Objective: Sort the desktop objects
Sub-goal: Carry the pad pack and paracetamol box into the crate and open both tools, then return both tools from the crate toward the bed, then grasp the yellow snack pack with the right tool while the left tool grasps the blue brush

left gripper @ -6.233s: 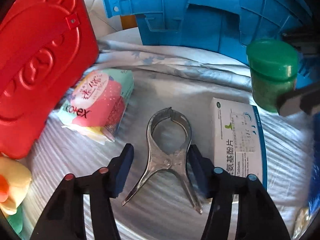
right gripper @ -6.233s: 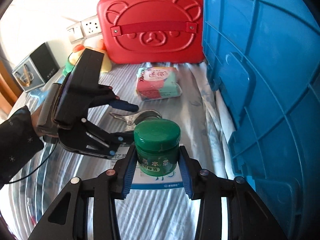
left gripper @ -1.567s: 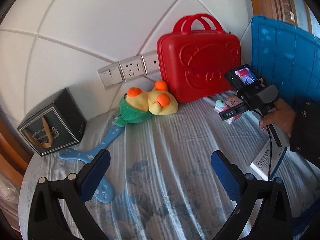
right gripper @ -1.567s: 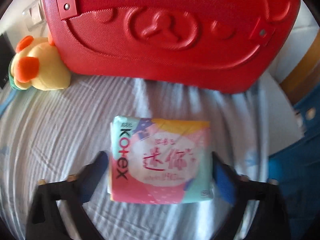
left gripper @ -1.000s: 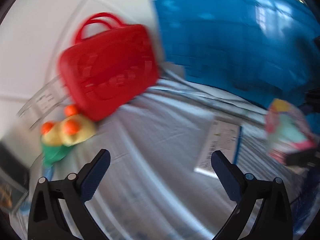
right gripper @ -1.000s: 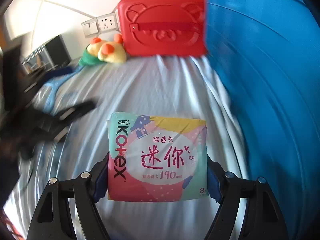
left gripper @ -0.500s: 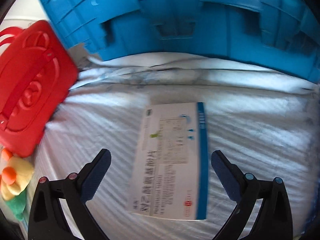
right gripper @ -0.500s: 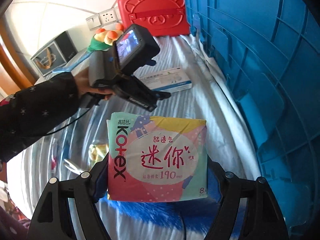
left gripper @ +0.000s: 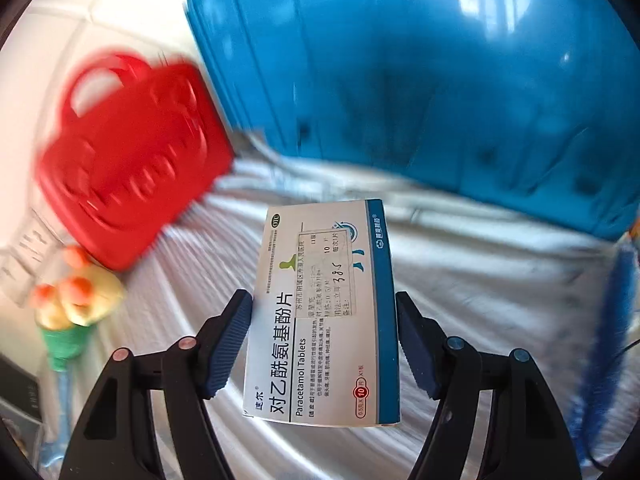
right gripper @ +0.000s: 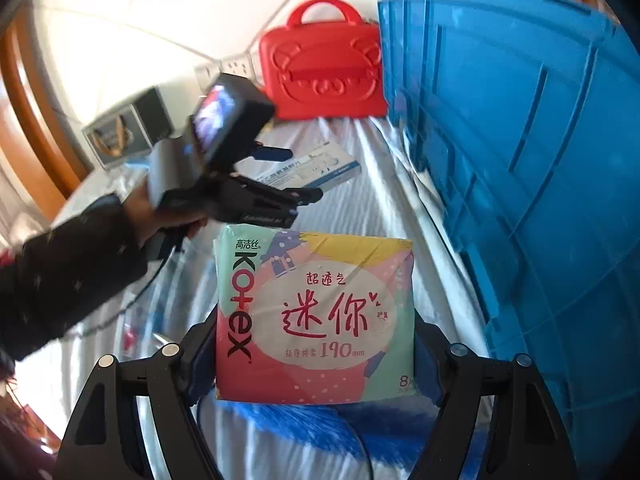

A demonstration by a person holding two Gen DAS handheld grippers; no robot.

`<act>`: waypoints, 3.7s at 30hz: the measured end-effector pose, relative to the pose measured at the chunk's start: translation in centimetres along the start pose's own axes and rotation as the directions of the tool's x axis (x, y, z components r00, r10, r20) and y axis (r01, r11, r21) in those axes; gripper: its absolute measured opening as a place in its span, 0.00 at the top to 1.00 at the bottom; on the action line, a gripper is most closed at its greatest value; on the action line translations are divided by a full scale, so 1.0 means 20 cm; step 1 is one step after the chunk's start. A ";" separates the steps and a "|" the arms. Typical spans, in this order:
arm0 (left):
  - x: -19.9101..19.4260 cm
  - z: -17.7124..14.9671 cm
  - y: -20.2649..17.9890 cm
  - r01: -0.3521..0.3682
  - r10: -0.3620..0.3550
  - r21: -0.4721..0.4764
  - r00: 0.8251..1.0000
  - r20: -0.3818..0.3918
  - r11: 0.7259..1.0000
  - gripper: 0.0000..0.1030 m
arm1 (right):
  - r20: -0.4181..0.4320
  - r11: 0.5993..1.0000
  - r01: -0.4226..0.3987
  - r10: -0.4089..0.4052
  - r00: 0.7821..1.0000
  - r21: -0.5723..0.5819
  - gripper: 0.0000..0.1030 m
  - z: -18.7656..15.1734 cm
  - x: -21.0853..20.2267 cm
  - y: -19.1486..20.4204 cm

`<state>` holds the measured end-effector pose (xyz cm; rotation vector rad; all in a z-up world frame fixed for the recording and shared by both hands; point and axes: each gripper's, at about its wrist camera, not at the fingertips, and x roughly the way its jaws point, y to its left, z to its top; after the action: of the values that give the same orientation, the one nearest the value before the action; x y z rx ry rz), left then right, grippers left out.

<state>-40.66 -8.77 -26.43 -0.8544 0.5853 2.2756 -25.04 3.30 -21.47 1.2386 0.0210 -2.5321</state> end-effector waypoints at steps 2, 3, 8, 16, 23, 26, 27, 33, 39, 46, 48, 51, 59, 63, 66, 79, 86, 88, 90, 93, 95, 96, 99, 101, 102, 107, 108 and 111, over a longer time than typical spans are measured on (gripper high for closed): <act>-0.20 0.06 -0.03 -0.011 0.011 0.000 0.998 0.061 1.000 0.31 | 0.026 1.000 -0.028 0.028 0.999 0.010 0.24 0.01 -0.09 0.02; -0.28 0.09 -0.05 -0.029 0.028 0.009 0.996 0.085 1.000 0.31 | 0.043 0.999 -0.049 0.049 0.998 0.017 0.24 0.02 -0.15 0.02; -0.68 0.37 -0.18 -0.051 0.037 0.052 0.972 0.232 0.997 0.31 | 0.152 0.997 -0.069 0.063 0.986 0.030 0.24 0.06 -0.52 0.00; -0.98 0.84 -0.43 -0.117 0.085 0.066 0.925 0.370 0.991 0.31 | 0.321 0.997 0.081 -0.078 0.944 0.002 0.24 0.18 -1.15 -0.18; -0.99 1.27 -0.66 -0.246 0.242 -0.040 0.885 0.397 0.968 0.31 | 0.392 0.973 0.224 -0.229 0.891 0.060 0.24 0.50 -1.37 -0.73; -0.91 1.44 -0.72 -0.283 0.293 -0.082 0.880 0.375 0.956 0.31 | 0.374 0.970 0.229 -0.242 0.895 0.079 0.24 0.66 -1.31 -0.94; -0.88 1.48 -0.74 -0.293 0.309 -0.098 0.879 0.363 0.951 0.31 | 0.361 0.970 0.229 -0.243 0.900 0.084 0.24 0.70 -1.27 -1.00; -0.71 1.67 -0.80 -0.404 0.452 -0.216 0.851 0.269 0.889 0.11 | 0.245 0.959 0.232 -0.268 0.932 0.166 0.06 0.91 -1.11 -1.24; -0.76 1.67 -0.84 -0.436 0.485 -0.224 0.835 0.259 0.871 0.05 | 0.272 0.969 0.185 -0.224 0.936 0.162 0.02 0.89 -1.10 -1.30; -0.95 1.51 -0.82 -0.506 0.557 -0.239 0.790 0.256 0.829 0.04 | 0.367 0.990 0.090 -0.123 0.922 0.106 0.01 0.83 -1.19 -1.22; -1.03 1.42 -0.82 -0.542 0.590 -0.239 0.766 0.253 0.806 0.04 | 0.387 0.995 0.060 -0.088 0.918 0.084 0.01 0.80 -1.22 -1.16; -1.14 1.31 -0.82 -0.586 0.637 -0.253 0.731 0.243 0.770 0.04 | 0.407 0.998 0.018 -0.040 0.912 0.058 0.01 0.75 -1.27 -1.08; -1.40 1.02 -0.80 -0.625 0.694 -0.307 0.681 0.236 0.718 0.01 | 0.419 0.998 -0.025 0.043 0.907 -0.050 0.00 0.58 -1.37 -0.71; -1.50 0.87 -0.80 -0.634 0.704 -0.311 0.669 0.239 0.708 0.01 | 0.404 0.994 -0.029 0.068 0.912 -0.101 0.00 0.51 -1.33 -0.49; -1.57 0.72 -0.80 -0.633 0.705 -0.318 0.671 0.228 0.705 0.01 | 0.378 0.993 -0.040 0.079 0.922 -0.111 0.01 0.46 -1.29 -0.32; -1.70 0.07 -0.77 -0.638 0.739 -0.427 0.663 0.118 0.640 0.01 | 0.299 0.996 -0.050 0.072 0.952 -0.080 0.00 0.09 -1.10 0.14; -1.64 -0.16 -0.74 -0.635 0.735 -0.488 0.677 0.022 0.599 0.01 | 0.139 0.989 -0.088 0.104 0.985 -0.119 0.01 -0.02 -0.66 0.25; -1.62 -0.21 -0.74 -0.652 0.746 -0.495 0.665 -0.011 0.574 0.01 | 0.103 0.985 -0.098 0.113 0.988 -0.140 0.01 -0.04 -0.49 0.28; -1.61 -0.27 -0.74 -0.659 0.750 -0.508 0.660 -0.037 0.555 0.01 | 0.038 0.980 -0.127 0.134 0.990 -0.153 0.01 -0.05 -0.30 0.31; -1.56 -0.36 -0.73 -0.682 0.758 -0.518 0.645 -0.094 0.516 0.01 | -0.067 0.975 -0.169 0.160 0.985 -0.148 0.05 -0.07 0.02 0.36; -1.52 -0.43 -0.73 -0.690 0.752 -0.528 0.645 -0.138 0.495 0.01 | -0.136 0.971 -0.192 0.172 0.976 -0.145 0.13 -0.08 0.24 0.39; -1.51 -0.46 -0.73 -0.697 0.749 -0.526 0.643 -0.158 0.487 0.01 | -0.166 0.970 -0.189 0.163 0.973 -0.150 0.17 -0.08 0.36 0.41; -1.44 -0.58 -0.73 -0.710 0.733 -0.522 0.645 -0.216 0.472 0.01 | -0.240 0.974 -0.162 0.121 0.963 -0.160 0.25 -0.11 0.63 0.44; -1.40 -0.65 -0.71 -0.711 0.717 -0.527 0.652 -0.247 0.465 0.01 | -0.270 0.976 -0.143 0.095 0.958 -0.164 0.32 -0.12 0.78 0.44; -1.38 -0.68 -0.71 -0.708 0.705 -0.529 0.660 -0.260 0.467 0.01 | -0.274 0.976 -0.139 0.090 0.958 -0.166 0.33 -0.12 0.81 0.44; -1.28 -0.78 -0.66 -0.691 0.655 -0.545 0.691 -0.305 0.474 0.01 | -0.306 0.966 -0.156 0.088 0.948 -0.207 0.33 -0.15 0.91 0.50; -1.27 -0.79 -0.65 -0.687 0.649 -0.550 0.695 -0.308 0.475 0.01 | -0.306 0.961 -0.154 0.079 0.949 -0.231 0.34 -0.16 0.92 0.53; -1.25 -0.80 -0.64 -0.687 0.650 -0.542 0.697 -0.302 0.485 0.01 | -0.290 0.946 -0.121 0.030 0.957 -0.301 0.41 -0.16 0.95 0.59</act>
<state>-10.29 -19.16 -22.19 -1.1380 0.1543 3.3012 -29.94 -12.78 -36.70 1.4203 0.4202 -2.1578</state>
